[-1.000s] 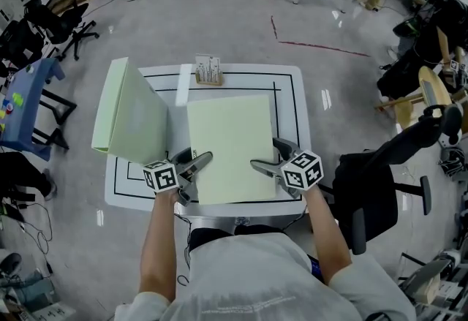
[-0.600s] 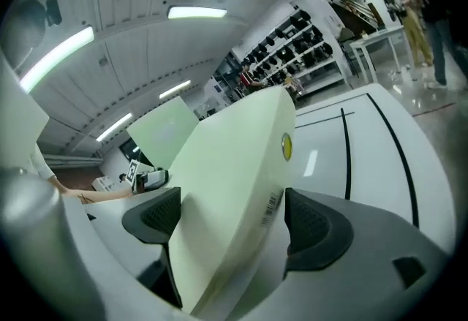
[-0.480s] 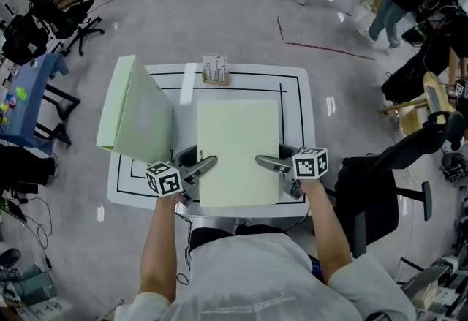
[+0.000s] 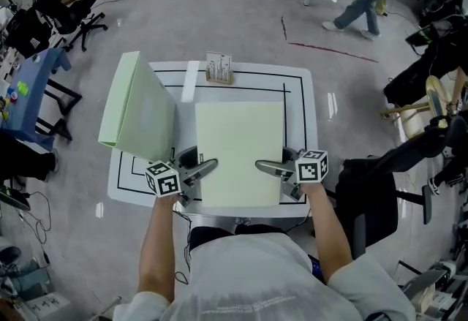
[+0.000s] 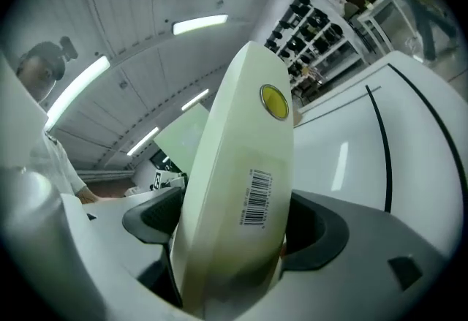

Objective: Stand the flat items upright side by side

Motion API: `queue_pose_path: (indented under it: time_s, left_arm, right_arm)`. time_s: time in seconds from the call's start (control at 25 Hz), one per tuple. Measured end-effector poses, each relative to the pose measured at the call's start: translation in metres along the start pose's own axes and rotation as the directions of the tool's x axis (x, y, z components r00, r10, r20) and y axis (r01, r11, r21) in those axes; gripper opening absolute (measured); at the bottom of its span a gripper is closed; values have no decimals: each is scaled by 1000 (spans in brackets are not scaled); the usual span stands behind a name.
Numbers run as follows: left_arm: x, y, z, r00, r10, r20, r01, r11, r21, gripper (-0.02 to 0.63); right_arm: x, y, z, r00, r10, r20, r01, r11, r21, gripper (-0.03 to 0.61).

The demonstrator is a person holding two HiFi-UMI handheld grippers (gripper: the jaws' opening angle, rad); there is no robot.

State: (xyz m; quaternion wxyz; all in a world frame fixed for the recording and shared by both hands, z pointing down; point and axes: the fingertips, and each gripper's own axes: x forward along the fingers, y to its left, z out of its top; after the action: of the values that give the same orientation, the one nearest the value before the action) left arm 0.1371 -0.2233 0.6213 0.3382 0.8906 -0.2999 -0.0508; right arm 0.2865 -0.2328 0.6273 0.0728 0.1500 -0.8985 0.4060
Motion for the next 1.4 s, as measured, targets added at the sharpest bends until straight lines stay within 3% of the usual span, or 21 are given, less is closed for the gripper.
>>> queue_pose_path:
  time_s: [0.2,0.32,0.44,0.6,0.72,0.88,1.12,1.24,1.4]
  left_arm:
    - [-2,1,-3,1000,-15,-4,15,996,-85,367]
    - [-3,-4,-2,1000,-29,4,29,996,-89,367]
    - [-6,-7,-1,999,-45,16,45,997,-64,367]
    - [-4,-24,2,994,-112,19,111,994,16,359]
    - [0,-31,4,991,-131,19,130,991,44,354]
    - [5,-35,6,992,-127,9,126,991,53,354]
    - [17,-40,28,995,-78,55,74,995,74,370]
    - [22,-42,44,995,-28,97,19,995,99,370]
    - [33,-55,59,995,-5,95,-10,988,154,370]
  right_arm:
    - [-1,9,9,999,6,53,-1,995,-95,434]
    - [-4,16,12,997,20,71,-12,994,-111,434]
    - [-6,21,9,997,51,59,-47,997,-63,434]
    - [-6,40,-2,982,190,9,-190,978,80,434]
    - [-9,48,-5,976,218,10,-218,973,80,433]
    - [-15,49,1,984,177,4,-177,984,24,416]
    - [-26,55,21,992,108,62,-103,992,-71,375]
    - [-47,57,34,994,41,101,-30,994,-104,349]
    - [-78,63,53,980,-49,191,79,985,-155,344]
